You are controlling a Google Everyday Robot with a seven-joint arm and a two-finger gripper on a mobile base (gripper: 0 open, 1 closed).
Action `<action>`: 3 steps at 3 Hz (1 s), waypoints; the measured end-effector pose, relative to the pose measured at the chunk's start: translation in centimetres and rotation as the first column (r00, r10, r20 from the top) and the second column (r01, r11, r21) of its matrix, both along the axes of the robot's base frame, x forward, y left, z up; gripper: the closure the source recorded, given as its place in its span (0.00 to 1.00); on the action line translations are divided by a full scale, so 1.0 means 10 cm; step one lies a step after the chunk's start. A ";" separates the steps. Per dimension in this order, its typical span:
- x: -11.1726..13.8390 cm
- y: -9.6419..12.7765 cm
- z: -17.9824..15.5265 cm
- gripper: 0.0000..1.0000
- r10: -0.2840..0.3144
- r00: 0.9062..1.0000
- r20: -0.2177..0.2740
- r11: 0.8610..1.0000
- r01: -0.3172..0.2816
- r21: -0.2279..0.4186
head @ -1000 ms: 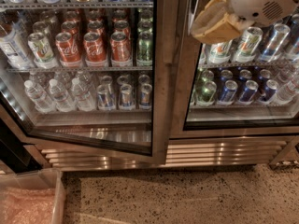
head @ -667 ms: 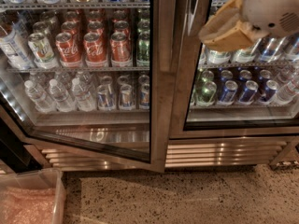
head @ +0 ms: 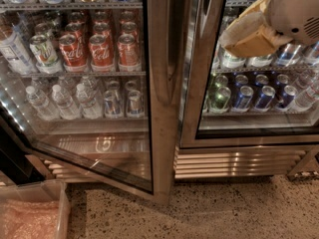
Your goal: Open left fridge door
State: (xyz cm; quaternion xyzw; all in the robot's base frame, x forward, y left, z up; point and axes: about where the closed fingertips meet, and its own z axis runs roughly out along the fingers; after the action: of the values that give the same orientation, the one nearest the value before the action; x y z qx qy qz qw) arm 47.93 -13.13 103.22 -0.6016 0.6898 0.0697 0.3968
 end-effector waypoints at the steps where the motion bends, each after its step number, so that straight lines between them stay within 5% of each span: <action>1: 0.00 0.00 0.00 0.36 0.000 1.000 0.000 1.000 0.000 0.000; 2: 0.00 0.00 0.00 0.12 0.000 1.000 0.000 1.000 0.000 0.000; 3: 0.00 0.00 0.00 0.00 0.000 1.000 0.000 1.000 0.000 0.000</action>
Offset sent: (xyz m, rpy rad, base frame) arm 0.0000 0.0000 0.0000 0.0000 0.0000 0.0000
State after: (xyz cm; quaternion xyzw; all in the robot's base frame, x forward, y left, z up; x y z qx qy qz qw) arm 47.92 -13.11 103.24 -0.6017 0.6897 0.0695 0.3968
